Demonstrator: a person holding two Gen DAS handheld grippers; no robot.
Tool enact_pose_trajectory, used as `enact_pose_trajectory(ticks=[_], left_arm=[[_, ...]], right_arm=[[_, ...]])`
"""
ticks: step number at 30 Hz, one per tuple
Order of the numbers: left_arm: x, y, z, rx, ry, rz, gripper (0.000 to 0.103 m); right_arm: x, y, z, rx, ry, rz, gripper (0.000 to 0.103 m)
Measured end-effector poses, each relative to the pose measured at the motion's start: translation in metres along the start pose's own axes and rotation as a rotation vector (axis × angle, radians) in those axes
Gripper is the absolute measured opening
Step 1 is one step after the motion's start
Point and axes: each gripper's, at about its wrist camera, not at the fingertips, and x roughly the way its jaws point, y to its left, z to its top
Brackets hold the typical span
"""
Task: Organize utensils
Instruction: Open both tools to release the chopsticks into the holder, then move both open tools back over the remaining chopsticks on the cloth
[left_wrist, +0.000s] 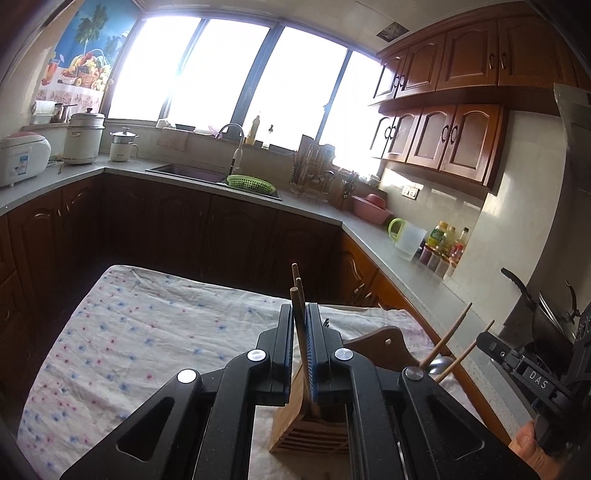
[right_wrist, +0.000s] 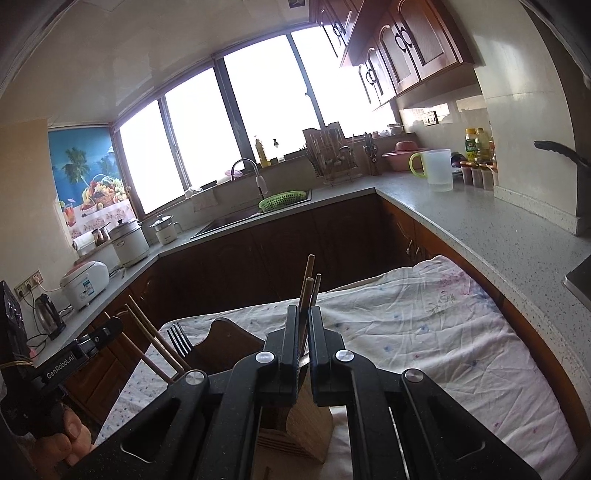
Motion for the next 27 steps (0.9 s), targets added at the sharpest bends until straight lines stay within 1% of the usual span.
enact_pose_trajectory(ticks=[5, 7, 8, 9, 10, 11, 12, 13, 14, 15, 16, 17, 18, 20, 21, 22, 27], left_arm=[[-0.001, 0.002, 0.003, -0.015, 0.023, -0.015, 0.006], [-0.005, 0.003, 0.004, -0.022, 0.028, -0.018, 0.02], [-0.009, 0.003, 0.004, -0.027, 0.021, -0.022, 0.034], [-0.014, 0.004, 0.005, -0.029, 0.011, -0.024, 0.041], [-0.019, 0.003, 0.004, -0.028, 0.002, -0.021, 0.043], [-0.024, 0.004, 0.003, -0.025, -0.003, -0.018, 0.047], [-0.029, 0.004, 0.002, -0.025, -0.004, -0.014, 0.053], [-0.036, 0.006, -0.001, -0.026, -0.009, -0.007, 0.057], [-0.043, 0.008, -0.004, -0.029, -0.015, 0.005, 0.064], [-0.051, 0.011, -0.008, -0.035, -0.021, 0.02, 0.074], [-0.058, 0.014, -0.013, -0.042, -0.025, 0.032, 0.077], [-0.066, 0.018, -0.02, -0.05, -0.024, 0.039, 0.079], [-0.073, 0.022, -0.028, -0.058, -0.016, 0.043, 0.079], [-0.088, 0.029, -0.044, -0.079, 0.008, 0.053, 0.079], [-0.096, 0.032, -0.053, -0.092, 0.02, 0.061, 0.079], [-0.104, 0.035, -0.06, -0.105, 0.034, 0.066, 0.079], [-0.147, 0.048, -0.095, -0.156, 0.077, 0.106, 0.079]], right_arm=[[0.001, -0.001, -0.001, 0.01, 0.004, 0.003, 0.004], [0.0, -0.002, -0.001, 0.019, 0.008, 0.011, 0.005], [0.0, -0.003, -0.001, 0.027, 0.009, 0.02, 0.009], [-0.002, -0.004, 0.0, 0.037, 0.004, 0.023, 0.01], [-0.005, -0.005, 0.0, 0.045, -0.001, 0.022, 0.01], [-0.008, -0.006, 0.001, 0.051, -0.006, 0.026, 0.013], [-0.012, -0.006, 0.001, 0.057, -0.013, 0.03, 0.015], [-0.017, -0.007, 0.001, 0.063, -0.021, 0.032, 0.023], [-0.022, -0.007, 0.0, 0.07, -0.032, 0.035, 0.041], [-0.028, -0.008, -0.002, 0.075, -0.045, 0.041, 0.05], [-0.035, -0.009, -0.005, 0.079, -0.058, 0.045, 0.061], [-0.041, -0.009, -0.008, 0.084, -0.068, 0.047, 0.067], [-0.047, -0.011, -0.013, 0.092, -0.076, 0.053, 0.07], [-0.059, -0.015, -0.026, 0.114, -0.078, 0.063, 0.082], [-0.064, -0.017, -0.033, 0.128, -0.074, 0.067, 0.085], [-0.07, -0.02, -0.042, 0.142, -0.067, 0.066, 0.087], [-0.099, -0.027, -0.08, 0.194, -0.027, 0.068, 0.087]])
